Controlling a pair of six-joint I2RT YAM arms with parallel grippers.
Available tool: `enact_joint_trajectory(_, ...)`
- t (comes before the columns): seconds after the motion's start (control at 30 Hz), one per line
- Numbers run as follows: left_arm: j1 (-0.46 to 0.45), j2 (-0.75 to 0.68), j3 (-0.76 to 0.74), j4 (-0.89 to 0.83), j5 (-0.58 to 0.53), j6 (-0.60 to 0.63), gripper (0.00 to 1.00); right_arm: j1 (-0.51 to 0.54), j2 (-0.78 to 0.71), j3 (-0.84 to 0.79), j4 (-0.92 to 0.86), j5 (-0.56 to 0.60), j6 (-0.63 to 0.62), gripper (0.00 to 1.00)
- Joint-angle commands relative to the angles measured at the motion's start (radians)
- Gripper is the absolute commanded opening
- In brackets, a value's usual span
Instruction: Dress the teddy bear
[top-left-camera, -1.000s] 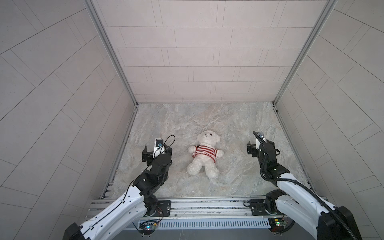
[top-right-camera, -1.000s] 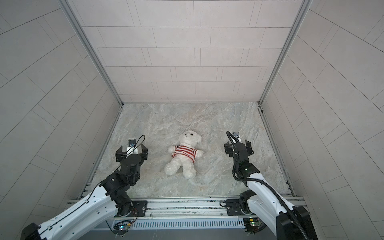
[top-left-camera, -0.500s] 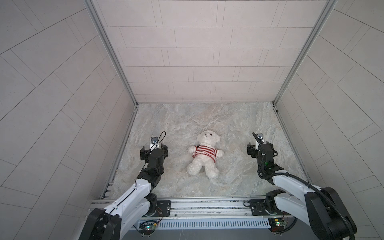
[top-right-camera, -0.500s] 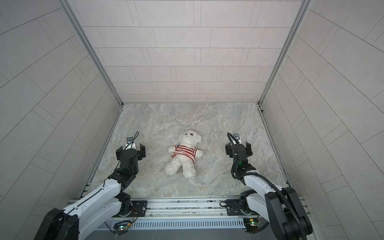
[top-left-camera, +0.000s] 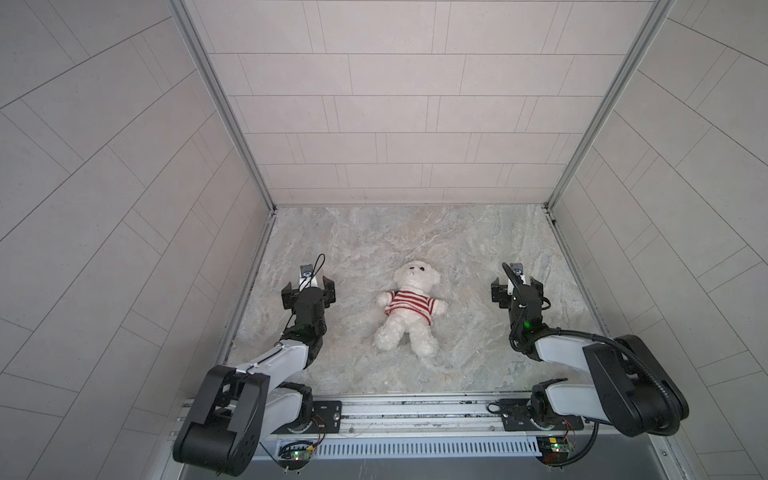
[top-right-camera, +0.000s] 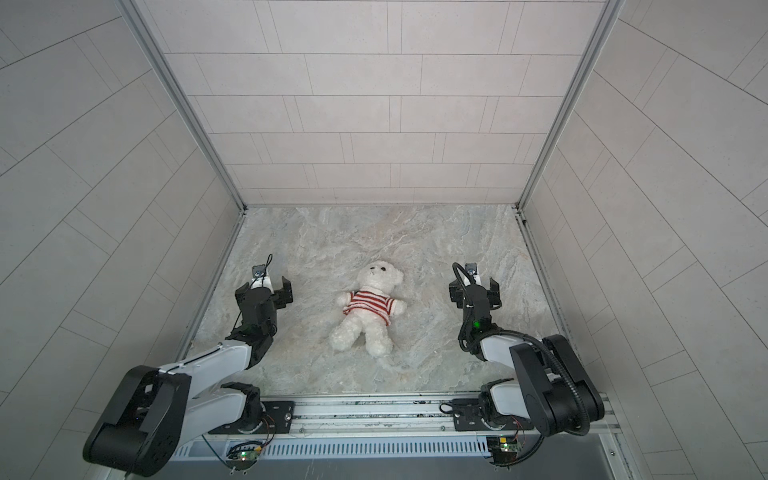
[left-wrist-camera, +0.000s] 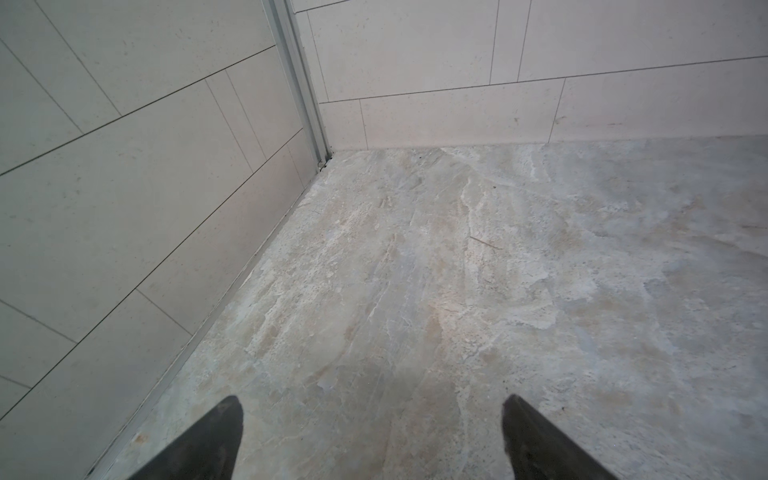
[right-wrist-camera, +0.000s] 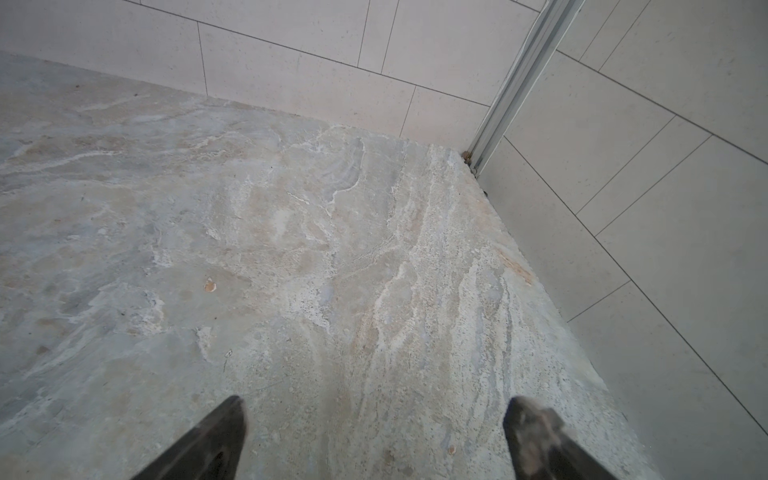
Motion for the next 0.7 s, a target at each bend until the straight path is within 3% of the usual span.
enact_joint_trajectory(0.0,0.008,0.047,0.053,0.09,0.06,0.0,1.0,-0.029,0.085,0.024,0.176,-0.027,0.006,1.0)
enact_joint_trajectory(0.07,0.009,0.072,0.071,0.095,0.076,0.003,1.0,-0.044,0.164,0.021,0.263,-0.03,0.022,1.0)
enact_joint_trajectory(0.23,0.01,0.127,0.116,0.098,0.076,0.019,1.0,-0.061,0.185,0.024,0.27,-0.043,0.039,1.0)
enact_joint_trajectory(0.4,0.026,0.213,0.085,0.247,0.088,0.023,1.0,-0.086,0.247,0.029,0.317,-0.061,0.067,1.0)
enact_joint_trajectory(0.53,0.029,0.284,0.085,0.314,0.095,0.032,1.0,-0.088,0.244,0.059,0.255,-0.069,0.062,1.0)
enact_joint_trajectory(0.67,0.042,0.285,0.105,0.268,0.091,0.01,1.0,-0.088,0.239,0.111,0.151,-0.067,0.064,1.0)
